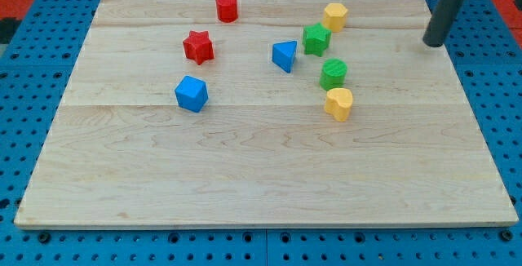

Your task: Move the yellow hexagon to the top right of the green star

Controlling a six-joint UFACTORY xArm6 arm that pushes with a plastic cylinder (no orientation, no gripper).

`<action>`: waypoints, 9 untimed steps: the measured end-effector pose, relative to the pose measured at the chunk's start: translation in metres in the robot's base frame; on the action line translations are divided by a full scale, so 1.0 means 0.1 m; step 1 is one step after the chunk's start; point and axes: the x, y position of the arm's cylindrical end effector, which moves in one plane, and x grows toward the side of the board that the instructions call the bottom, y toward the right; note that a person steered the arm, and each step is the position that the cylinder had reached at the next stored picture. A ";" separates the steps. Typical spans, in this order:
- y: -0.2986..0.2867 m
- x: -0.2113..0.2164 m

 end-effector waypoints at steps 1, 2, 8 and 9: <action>0.11 -0.09; 0.26 -0.18; -1.50 -0.84; -1.68 -1.07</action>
